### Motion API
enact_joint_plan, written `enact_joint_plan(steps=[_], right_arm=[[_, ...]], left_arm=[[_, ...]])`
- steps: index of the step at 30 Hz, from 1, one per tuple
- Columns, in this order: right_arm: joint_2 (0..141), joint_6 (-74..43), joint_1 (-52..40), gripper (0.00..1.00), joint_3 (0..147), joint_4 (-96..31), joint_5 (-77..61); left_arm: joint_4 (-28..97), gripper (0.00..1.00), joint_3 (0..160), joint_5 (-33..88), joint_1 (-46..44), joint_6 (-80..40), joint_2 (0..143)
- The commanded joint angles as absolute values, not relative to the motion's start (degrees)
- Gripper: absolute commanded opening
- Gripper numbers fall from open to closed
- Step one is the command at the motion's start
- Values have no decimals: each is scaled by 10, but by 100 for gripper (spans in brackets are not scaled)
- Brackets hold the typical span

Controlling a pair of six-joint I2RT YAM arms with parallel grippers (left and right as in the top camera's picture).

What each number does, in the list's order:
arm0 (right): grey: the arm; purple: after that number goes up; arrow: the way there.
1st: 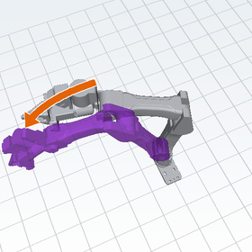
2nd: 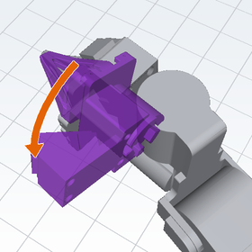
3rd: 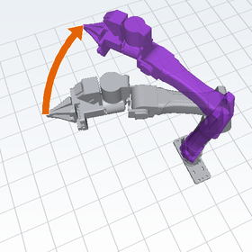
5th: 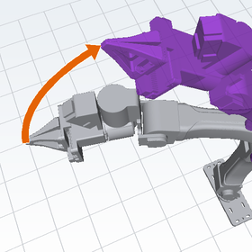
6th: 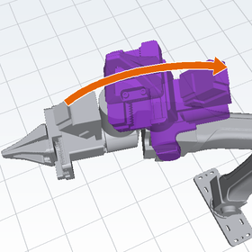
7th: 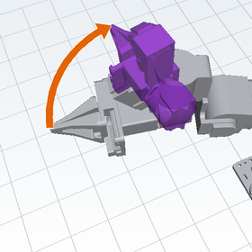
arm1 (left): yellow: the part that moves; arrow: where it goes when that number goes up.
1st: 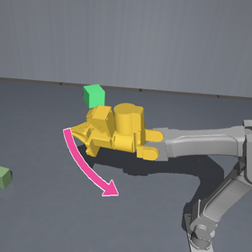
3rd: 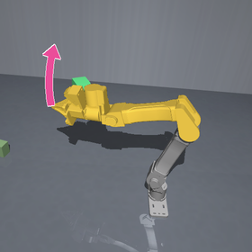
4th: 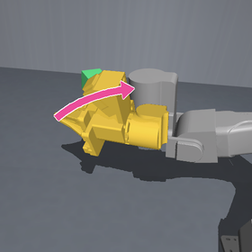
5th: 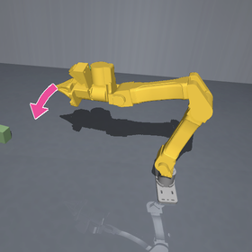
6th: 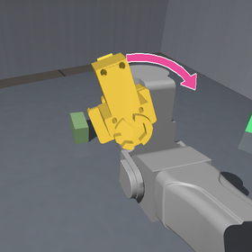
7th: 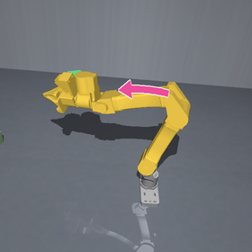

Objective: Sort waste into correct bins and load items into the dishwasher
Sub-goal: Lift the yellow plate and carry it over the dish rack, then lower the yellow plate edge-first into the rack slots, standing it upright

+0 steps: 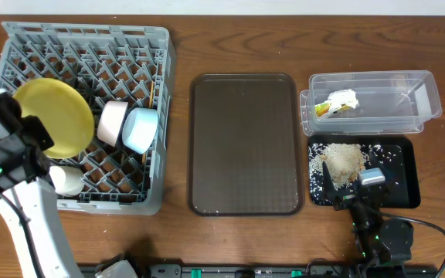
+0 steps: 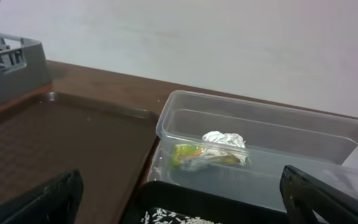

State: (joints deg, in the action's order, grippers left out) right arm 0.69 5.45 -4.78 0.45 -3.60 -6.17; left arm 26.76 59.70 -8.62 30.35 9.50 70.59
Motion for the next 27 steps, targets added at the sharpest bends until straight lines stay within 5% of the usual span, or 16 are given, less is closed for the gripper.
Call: enact_joint_plan(steps=[1, 19, 23, 27], right_arm=[[4, 54, -44, 99, 3, -37, -60], [4, 54, -44, 99, 3, -37, -60], [4, 54, -44, 99, 3, -37, -60], [4, 54, -44, 99, 3, -37, -60]], left_arm=[[264, 8, 599, -147, 284, 127, 728], [203, 8, 599, -298, 225, 182, 740], [247, 23, 599, -277, 229, 84, 740], [293, 43, 599, -11, 237, 1, 737]])
